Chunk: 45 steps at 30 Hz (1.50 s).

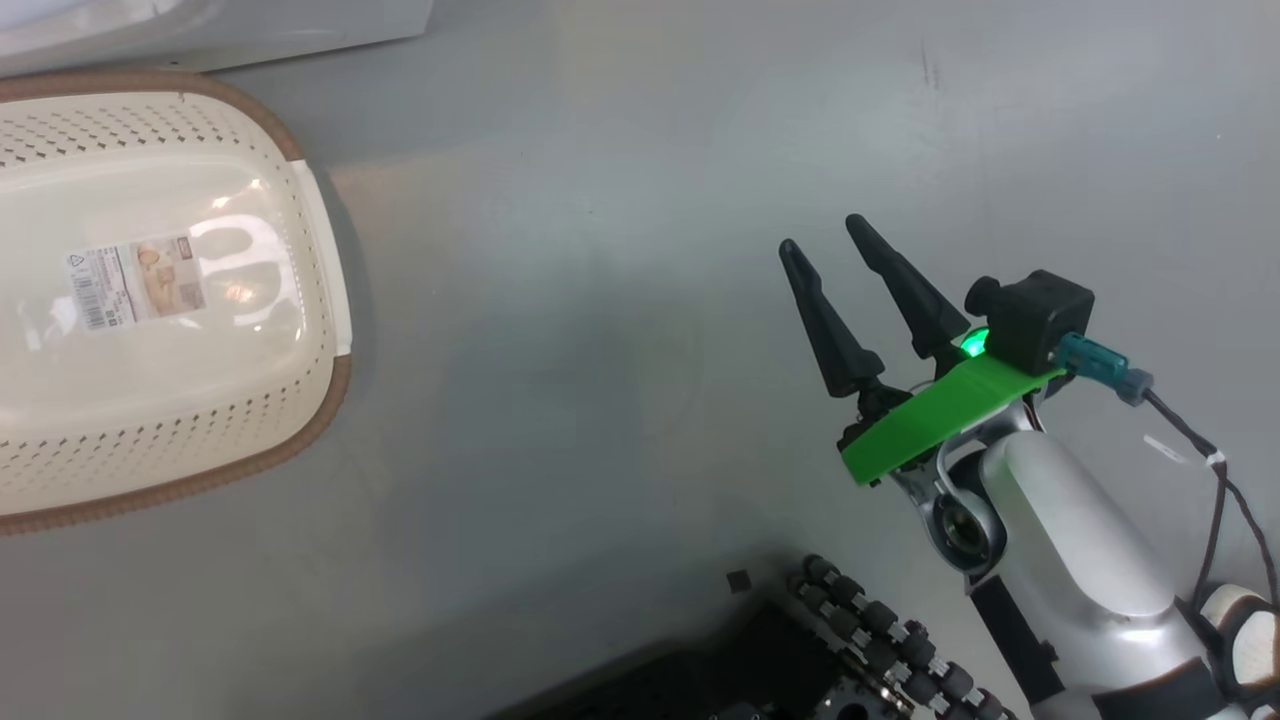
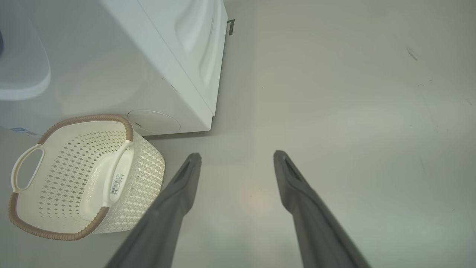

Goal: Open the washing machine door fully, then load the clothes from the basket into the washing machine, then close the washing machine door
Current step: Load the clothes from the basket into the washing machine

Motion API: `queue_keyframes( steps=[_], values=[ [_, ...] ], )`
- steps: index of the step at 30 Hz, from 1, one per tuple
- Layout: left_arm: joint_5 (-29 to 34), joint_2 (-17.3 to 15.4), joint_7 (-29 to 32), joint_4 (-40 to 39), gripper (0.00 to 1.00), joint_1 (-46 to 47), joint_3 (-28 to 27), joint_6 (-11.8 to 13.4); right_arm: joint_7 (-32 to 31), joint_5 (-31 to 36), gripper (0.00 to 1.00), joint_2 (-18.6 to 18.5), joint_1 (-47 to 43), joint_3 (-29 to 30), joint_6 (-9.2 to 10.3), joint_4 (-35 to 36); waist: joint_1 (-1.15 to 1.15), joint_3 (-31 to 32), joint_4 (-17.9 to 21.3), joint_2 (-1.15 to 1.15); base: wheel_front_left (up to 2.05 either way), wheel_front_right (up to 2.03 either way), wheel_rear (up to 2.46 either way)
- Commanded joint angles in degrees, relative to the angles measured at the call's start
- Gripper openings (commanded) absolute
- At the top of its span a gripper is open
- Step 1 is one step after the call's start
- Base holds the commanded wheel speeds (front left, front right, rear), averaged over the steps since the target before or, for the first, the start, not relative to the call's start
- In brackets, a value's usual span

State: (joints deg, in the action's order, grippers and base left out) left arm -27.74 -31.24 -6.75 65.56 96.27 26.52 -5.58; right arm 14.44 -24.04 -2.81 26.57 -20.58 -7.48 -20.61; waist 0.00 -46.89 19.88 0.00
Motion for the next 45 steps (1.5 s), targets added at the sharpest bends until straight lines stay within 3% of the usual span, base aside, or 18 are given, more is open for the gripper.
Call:
queue_keyframes(
  steps=[1,9,21,28,45],
  values=[
    [0.6,-1.9,-1.1,-0.9,0.99,2.8,-0.1,-0.2,0.6,-0.3,1.0,-0.1,-0.7,-0.5,-0.01,1.1,0.0,0.1,-0.1,0.0,0.0,0.0,0.0],
    [0.6,-1.1,-4.9,1.1,1.0,4.1,1.0,-1.0,0.6,0.2,1.0,-0.1,-0.6,-0.5,-0.01,1.0,0.0,0.8,-1.0,0.0,0.0,0.0,0.0],
    [-2.3,1.3,-5.3,4.4,1.0,-0.6,2.5,-1.8,0.6,2.3,1.0,-0.1,-0.8,1.7,-0.01,0.1,0.0,4.4,-3.0,0.0,0.0,0.0,0.0],
    [-6.9,2.4,-5.0,-0.4,1.0,-7.4,6.0,-1.9,0.6,3.9,1.0,-0.1,-1.5,2.9,-0.01,-0.3,0.0,7.5,-5.3,0.0,0.0,0.0,0.0],
    [-17.3,-0.8,-6.9,-10.2,1.0,-23.0,11.8,-1.9,0.6,7.2,1.0,-0.1,-4.0,5.2,-0.01,-2.2,0.0,16.1,-9.5,0.0,0.0,0.0,0.0]
  ],
)
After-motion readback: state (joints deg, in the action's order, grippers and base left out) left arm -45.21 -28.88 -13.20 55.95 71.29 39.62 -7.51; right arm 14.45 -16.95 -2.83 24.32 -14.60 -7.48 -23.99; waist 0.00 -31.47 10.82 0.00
